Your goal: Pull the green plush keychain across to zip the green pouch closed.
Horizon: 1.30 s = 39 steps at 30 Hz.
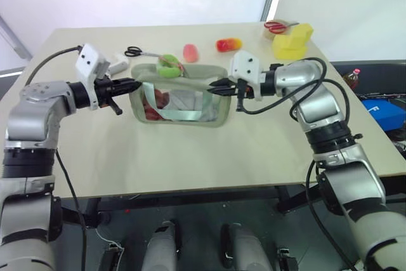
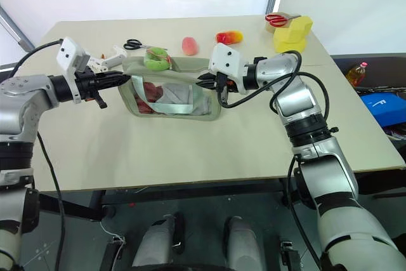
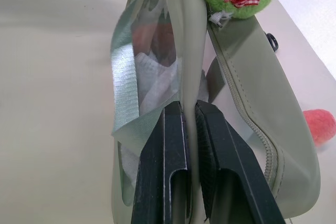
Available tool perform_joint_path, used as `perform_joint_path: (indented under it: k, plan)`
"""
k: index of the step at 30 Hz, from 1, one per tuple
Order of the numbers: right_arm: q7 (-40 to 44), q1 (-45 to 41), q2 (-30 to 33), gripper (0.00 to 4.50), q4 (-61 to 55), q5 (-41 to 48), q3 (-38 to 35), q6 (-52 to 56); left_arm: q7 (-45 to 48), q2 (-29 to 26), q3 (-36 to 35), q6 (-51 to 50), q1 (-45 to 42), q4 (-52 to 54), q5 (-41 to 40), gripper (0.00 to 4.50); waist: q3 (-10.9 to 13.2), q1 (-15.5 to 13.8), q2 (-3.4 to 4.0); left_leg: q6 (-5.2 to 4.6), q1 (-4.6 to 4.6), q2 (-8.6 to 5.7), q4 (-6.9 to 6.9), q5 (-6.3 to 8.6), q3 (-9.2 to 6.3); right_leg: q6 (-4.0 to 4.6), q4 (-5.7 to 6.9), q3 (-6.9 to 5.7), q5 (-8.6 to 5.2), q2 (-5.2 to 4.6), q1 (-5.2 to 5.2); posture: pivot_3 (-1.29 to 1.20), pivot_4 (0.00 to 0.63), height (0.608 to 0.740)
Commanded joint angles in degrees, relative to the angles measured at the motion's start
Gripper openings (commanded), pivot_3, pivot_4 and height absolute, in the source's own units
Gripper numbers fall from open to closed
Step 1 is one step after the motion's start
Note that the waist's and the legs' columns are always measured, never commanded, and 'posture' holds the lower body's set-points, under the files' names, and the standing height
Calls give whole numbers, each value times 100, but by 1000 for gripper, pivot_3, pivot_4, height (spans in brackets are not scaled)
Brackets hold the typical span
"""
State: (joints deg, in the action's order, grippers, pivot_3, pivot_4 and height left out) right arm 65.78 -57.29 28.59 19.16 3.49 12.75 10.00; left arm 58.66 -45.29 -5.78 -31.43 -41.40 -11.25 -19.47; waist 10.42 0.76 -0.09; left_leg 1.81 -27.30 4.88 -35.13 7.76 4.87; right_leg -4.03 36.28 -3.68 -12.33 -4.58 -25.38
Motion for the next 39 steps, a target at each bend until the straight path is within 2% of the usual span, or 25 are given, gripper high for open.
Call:
perform_joint_path:
  k: [1,3,7,11,15,18,25,30,39]
  plan:
    - [123,-339,74,384,59,85,-100,237,96,-120,24,50,-86,60,7,6,0,3,0,0,0,0,0,0,0,0,0,0,0,0,-1,0,150,740]
    - [345,-556,200,1126,180,121,-119,381,119,-125,38,69,-73,79,17,0,1,-3,1,0,0,0,1,0,0,1,0,1,0,0,-2,0,150,740]
    - [379,-1199,332,3044,620,34,-220,261,102,-97,40,77,-38,129,22,0,1,1,2,0,-2,0,1,1,3,1,-3,1,0,-2,-3,0,150,740]
    - [301,-1671,187,3044,610,371,-483,540,95,-127,31,24,-69,173,17,0,1,-1,2,1,-2,0,7,1,3,1,-3,1,-1,-2,-6,0,150,740]
    - [-100,-1818,-344,3044,252,808,-736,1253,66,-143,-1,-45,-78,231,-14,0,1,3,2,1,-2,1,8,1,3,1,-3,1,0,-1,-6,0,150,740]
    - [-471,-1737,-804,3044,162,802,-656,1464,45,-130,-3,-55,-82,250,-11,0,1,1,2,0,-2,1,7,0,3,0,-1,1,0,-1,-5,0,150,740]
    - [-834,-1913,-1405,3044,1215,150,-84,708,-31,-19,29,5,-51,288,-25,0,1,-14,2,0,-4,0,3,0,3,-1,-1,0,1,-1,-3,0,150,740]
    - [-719,-2134,-1533,3044,1774,95,-51,587,-43,18,44,57,-50,266,-6,0,1,-7,2,0,-7,-1,2,0,3,-1,-3,0,1,-2,-4,0,150,740]
    - [-179,-1941,-1597,3044,1538,97,130,843,-27,36,44,82,-100,222,-1,0,1,-11,2,0,-7,0,3,0,3,-5,-3,0,3,-1,-3,0,150,740]
